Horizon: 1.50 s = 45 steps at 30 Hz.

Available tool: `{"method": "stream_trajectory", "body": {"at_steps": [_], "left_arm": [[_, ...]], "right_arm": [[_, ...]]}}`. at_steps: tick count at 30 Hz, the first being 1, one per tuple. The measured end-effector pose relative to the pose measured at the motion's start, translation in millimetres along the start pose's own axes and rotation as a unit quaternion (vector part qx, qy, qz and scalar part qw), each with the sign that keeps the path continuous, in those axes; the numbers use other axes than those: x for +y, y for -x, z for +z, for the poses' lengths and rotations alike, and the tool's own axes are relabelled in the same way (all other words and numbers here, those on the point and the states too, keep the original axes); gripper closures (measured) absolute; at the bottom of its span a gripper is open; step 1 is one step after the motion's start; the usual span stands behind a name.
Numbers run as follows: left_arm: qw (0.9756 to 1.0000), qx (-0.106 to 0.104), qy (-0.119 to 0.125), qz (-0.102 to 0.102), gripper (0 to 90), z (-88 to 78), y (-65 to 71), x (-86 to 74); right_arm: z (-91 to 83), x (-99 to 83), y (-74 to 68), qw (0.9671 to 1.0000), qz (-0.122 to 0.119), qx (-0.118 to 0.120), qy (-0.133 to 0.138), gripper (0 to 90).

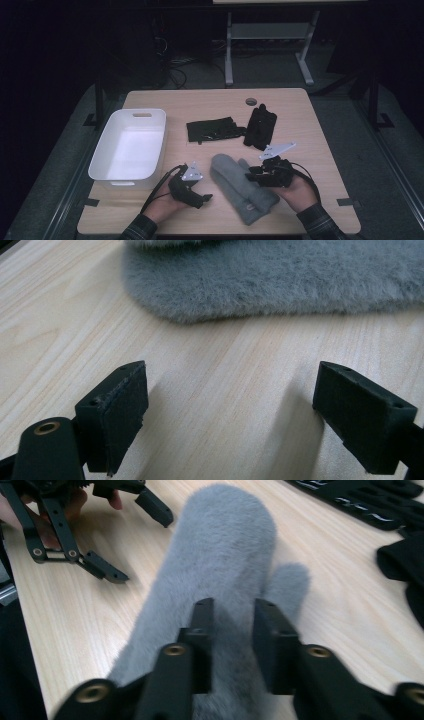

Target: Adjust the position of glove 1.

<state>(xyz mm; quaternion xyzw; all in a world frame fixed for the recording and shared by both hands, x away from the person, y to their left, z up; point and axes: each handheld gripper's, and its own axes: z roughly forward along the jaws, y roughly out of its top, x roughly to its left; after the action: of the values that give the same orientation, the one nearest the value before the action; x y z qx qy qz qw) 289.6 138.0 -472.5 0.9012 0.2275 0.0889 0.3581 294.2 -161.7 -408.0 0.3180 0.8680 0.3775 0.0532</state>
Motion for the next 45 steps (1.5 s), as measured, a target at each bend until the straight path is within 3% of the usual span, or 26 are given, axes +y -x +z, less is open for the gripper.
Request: {"method": "stream_trajectory", "body": {"at_steps": [5, 13, 21, 24, 26, 32, 37, 45], "left_arm": [[1.0, 0.0, -0.001, -0.004, 14.8, -0.1, 0.4, 0.0], [1.0, 0.003, -0.009, 0.004, 15.1, -1.1, -0.9, 0.4], [0.9999, 0.003, -0.012, -0.01, 25.4, -3.6, 0.0, 3.4], [0.9997, -0.014, -0.01, -0.019, 38.7, -8.8, 2.0, 7.0], [0.9994, -0.025, 0.002, -0.022, 56.1, -13.5, 6.1, 12.5], [0.9982, -0.053, 0.028, 0.003, 89.5, -17.5, 25.1, 37.1], [0.9961, -0.078, 0.037, 0.021, 89.7, -8.0, 42.5, 55.3], [0.9932, -0.105, 0.021, 0.045, 89.7, 18.6, 64.3, 70.4]], "right_arm": [[-10.7, -11.4, 12.7, 0.9998, -0.004, -0.018, -0.003, 89.9], [-17.0, -41.7, 33.5, 0.9995, 0.009, -0.025, -0.019, 90.0], [-20.0, -70.6, 45.5, 0.999, 0.029, -0.01, -0.034, 90.0], [-17.3, -77.0, 44.8, 0.9989, 0.025, 0.0, -0.041, 90.0], [-17.4, -79.1, 43.9, 0.9989, 0.023, 0.004, -0.042, 90.0], [-16.1, -78.2, 43.0, 0.9989, 0.022, 0.011, -0.04, 90.0], [-11.9, -76.2, 42.6, 0.9988, 0.015, 0.02, -0.042, 90.0], [-6.1, -76.0, 41.8, 0.998, 0.014, 0.04, -0.046, 90.0]]}}
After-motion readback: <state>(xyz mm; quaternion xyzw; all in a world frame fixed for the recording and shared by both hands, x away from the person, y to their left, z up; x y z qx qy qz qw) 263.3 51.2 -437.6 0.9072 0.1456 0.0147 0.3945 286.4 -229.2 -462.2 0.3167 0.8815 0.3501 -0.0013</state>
